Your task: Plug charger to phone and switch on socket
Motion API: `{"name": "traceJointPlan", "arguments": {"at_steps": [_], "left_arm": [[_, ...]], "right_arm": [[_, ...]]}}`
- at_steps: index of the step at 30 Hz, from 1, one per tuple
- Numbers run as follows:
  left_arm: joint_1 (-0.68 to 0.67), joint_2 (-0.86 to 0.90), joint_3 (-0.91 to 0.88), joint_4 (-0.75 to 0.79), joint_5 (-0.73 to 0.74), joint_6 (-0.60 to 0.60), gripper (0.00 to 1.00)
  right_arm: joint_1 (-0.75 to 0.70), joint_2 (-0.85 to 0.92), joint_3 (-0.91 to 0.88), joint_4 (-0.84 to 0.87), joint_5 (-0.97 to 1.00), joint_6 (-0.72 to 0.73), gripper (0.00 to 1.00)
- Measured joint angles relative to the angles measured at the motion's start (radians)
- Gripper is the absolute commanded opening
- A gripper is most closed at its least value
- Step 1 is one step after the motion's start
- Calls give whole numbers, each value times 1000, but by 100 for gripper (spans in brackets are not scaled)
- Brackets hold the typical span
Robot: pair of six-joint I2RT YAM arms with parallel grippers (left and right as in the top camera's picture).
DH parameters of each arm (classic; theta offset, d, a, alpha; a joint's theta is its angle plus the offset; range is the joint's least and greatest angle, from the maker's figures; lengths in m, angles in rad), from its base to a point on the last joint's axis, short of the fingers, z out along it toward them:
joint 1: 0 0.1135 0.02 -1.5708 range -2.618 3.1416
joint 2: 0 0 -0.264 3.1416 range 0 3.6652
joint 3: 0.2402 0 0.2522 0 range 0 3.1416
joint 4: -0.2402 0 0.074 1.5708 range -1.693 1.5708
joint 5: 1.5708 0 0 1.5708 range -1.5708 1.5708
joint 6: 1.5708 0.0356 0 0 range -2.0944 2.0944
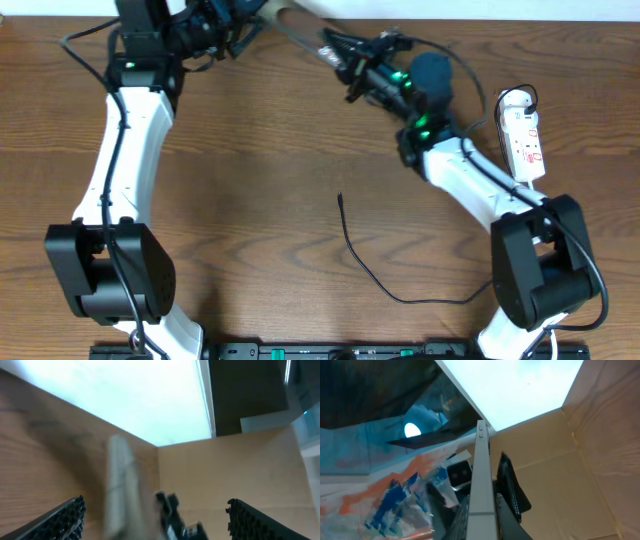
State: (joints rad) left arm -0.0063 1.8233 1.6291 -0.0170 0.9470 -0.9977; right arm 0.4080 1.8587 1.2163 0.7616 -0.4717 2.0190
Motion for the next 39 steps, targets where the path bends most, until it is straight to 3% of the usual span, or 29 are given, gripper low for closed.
{"name": "traceJointPlan", "arguments": {"at_steps": [27,30,33,35,39], "left_arm": [[-48,0,0,0,-243,-81,81],[-55,0,0,0,-251,-88,71],[-55,0,0,0,-261,-90,68],[-55,0,0,0,-268,-96,53],[-55,0,0,0,-274,-101,43]], "right_arm": [[107,0,0,14,201,15,1],[109,0,0,13,204,15,1],[108,0,0,12,213,15,1],[108,0,0,12,217,15,1],[108,0,0,10,219,15,1]]}}
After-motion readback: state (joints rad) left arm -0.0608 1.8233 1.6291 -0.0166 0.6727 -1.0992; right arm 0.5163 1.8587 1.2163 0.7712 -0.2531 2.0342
